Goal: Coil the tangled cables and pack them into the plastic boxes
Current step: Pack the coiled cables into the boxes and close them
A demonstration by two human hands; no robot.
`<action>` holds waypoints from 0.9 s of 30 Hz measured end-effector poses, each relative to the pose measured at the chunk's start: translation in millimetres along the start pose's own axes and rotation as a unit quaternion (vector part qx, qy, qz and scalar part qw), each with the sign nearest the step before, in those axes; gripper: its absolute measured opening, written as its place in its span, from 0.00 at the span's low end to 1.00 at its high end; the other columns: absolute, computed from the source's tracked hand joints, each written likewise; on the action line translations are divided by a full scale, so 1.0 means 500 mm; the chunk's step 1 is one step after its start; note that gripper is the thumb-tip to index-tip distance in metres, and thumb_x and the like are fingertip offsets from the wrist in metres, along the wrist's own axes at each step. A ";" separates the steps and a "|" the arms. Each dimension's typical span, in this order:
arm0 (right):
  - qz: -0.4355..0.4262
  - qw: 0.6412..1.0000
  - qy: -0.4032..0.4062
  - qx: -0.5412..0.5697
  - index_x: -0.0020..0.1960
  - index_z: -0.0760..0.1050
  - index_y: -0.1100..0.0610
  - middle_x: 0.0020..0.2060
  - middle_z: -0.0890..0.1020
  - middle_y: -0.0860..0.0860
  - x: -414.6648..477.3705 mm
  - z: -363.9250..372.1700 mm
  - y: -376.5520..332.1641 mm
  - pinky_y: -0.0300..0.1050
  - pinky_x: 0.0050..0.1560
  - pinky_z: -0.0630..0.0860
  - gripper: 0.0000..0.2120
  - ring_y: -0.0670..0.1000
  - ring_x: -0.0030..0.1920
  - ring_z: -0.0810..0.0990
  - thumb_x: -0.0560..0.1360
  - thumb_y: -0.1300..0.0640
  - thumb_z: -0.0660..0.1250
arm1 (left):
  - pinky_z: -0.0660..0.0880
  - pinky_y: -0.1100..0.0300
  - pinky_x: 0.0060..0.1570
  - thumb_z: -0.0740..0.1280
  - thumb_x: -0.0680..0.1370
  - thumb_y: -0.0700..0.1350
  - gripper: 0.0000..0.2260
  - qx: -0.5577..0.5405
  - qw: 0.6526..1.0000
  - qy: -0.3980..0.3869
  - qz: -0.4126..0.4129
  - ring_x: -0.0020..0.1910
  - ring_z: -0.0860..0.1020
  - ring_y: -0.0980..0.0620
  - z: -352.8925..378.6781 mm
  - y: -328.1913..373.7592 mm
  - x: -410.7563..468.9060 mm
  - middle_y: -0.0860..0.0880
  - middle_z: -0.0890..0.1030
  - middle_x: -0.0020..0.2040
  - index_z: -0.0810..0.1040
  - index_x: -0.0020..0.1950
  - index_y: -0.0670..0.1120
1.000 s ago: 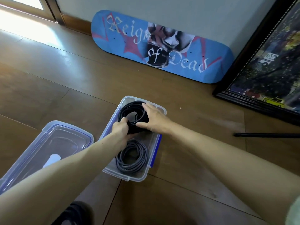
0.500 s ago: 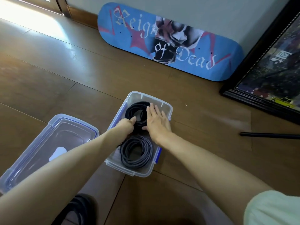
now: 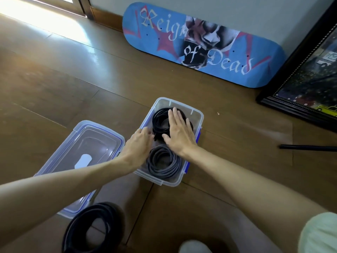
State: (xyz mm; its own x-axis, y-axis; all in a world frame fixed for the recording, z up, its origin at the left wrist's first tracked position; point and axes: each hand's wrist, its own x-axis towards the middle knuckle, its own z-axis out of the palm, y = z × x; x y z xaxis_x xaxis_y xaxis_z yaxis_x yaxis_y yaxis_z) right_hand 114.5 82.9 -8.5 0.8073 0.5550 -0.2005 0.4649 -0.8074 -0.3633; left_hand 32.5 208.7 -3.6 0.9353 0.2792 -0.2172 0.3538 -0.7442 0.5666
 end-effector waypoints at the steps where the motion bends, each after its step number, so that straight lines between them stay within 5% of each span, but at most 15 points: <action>1: -0.007 1.000 0.004 0.017 0.79 0.40 0.59 0.78 0.42 0.54 -0.007 0.003 -0.016 0.50 0.76 0.40 0.36 0.50 0.78 0.40 0.80 0.54 0.59 | 0.70 0.51 0.51 0.53 0.83 0.45 0.12 -0.002 1.000 0.008 0.011 0.49 0.73 0.45 -0.009 -0.010 -0.018 0.45 0.73 0.51 0.71 0.56 0.40; 7: -0.055 0.992 0.082 0.085 0.75 0.58 0.62 0.76 0.57 0.58 -0.068 0.034 -0.143 0.45 0.75 0.52 0.27 0.55 0.76 0.54 0.78 0.63 0.59 | 0.67 0.59 0.42 0.57 0.81 0.40 0.07 -0.016 0.995 0.094 0.005 0.44 0.74 0.47 -0.056 -0.084 -0.115 0.45 0.76 0.46 0.74 0.48 0.40; 12: -0.147 0.972 0.149 0.111 0.65 0.72 0.60 0.55 0.73 0.55 -0.132 0.064 -0.233 0.50 0.59 0.71 0.22 0.56 0.55 0.71 0.71 0.66 0.63 | 0.72 0.49 0.54 0.59 0.79 0.40 0.07 -0.012 0.989 0.053 -0.136 0.51 0.75 0.44 -0.082 -0.196 -0.216 0.43 0.75 0.53 0.73 0.54 0.42; 18: -0.068 0.984 -0.130 0.105 0.71 0.63 0.55 0.63 0.69 0.54 -0.196 0.131 -0.286 0.50 0.63 0.67 0.23 0.54 0.65 0.67 0.78 0.51 0.62 | 0.74 0.48 0.55 0.65 0.77 0.48 0.12 -0.023 0.969 0.010 -0.244 0.52 0.74 0.47 -0.073 -0.294 -0.349 0.46 0.72 0.53 0.72 0.57 0.44; 22: 0.036 0.951 -0.290 0.099 0.73 0.59 0.56 0.68 0.67 0.55 -0.204 0.181 -0.286 0.51 0.65 0.68 0.33 0.56 0.68 0.68 0.75 0.43 0.66 | 0.72 0.48 0.58 0.70 0.73 0.54 0.19 -0.056 0.945 -0.022 -0.321 0.57 0.72 0.45 -0.038 -0.333 -0.402 0.45 0.71 0.54 0.70 0.56 0.44; 27: 0.074 0.936 -0.335 0.082 0.72 0.60 0.57 0.68 0.69 0.56 -0.206 0.219 -0.290 0.47 0.62 0.70 0.34 0.55 0.66 0.71 0.73 0.46 0.70 | 0.76 0.51 0.50 0.72 0.71 0.57 0.39 -0.234 0.830 -0.069 -0.502 0.61 0.73 0.43 -0.017 -0.328 -0.418 0.40 0.70 0.65 0.57 0.71 0.39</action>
State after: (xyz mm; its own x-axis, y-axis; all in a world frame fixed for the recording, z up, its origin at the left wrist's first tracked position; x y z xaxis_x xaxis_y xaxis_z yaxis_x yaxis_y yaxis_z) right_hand -75.6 164.7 -34.7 0.4240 0.4853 -0.7646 0.2605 -0.8740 -0.4103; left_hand -220.9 277.5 -44.1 0.1711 0.5194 -0.8372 0.9473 0.1469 0.2847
